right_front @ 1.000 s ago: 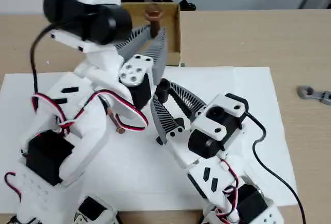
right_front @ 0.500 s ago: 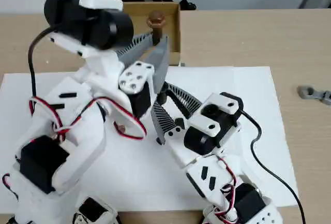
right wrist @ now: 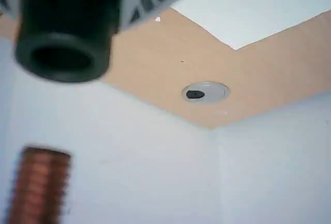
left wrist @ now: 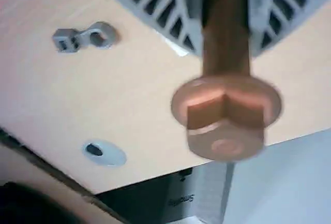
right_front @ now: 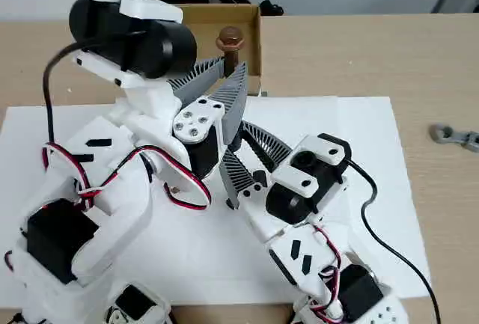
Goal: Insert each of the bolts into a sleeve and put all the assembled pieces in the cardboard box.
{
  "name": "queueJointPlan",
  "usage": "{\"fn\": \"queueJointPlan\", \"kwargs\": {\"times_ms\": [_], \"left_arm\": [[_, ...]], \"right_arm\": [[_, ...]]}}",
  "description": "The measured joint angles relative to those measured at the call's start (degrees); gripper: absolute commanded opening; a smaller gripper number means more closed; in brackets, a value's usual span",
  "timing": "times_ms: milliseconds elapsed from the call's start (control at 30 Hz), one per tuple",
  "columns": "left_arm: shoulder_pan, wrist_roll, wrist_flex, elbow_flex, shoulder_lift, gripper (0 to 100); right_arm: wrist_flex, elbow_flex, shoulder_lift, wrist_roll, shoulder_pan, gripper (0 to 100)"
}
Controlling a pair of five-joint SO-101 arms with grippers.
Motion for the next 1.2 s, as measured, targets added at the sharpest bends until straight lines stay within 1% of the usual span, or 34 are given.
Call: {"fn": "queueJointPlan", "kwargs": {"times_ms": [267,800,1000,1200], "left_arm": [[0.0,1.1,2.3,0.0,0.0,1],[0.0,1.2,2.8,0.8,0.0,1],[0.0,3.2,2.8,1.0,0.0,1],[0.0,3.4,2.8,2.4,0.0,1]], "right_arm": [[0.0,0.0,0.0,0.0,0.0,0.8],[0.0,0.0,0.0,0.0,1.1,0.8],[0.0,0.0,0.0,0.0,1.1,0.8],[0.0,0.0,0.0,0.0,1.2,0.8]]}}
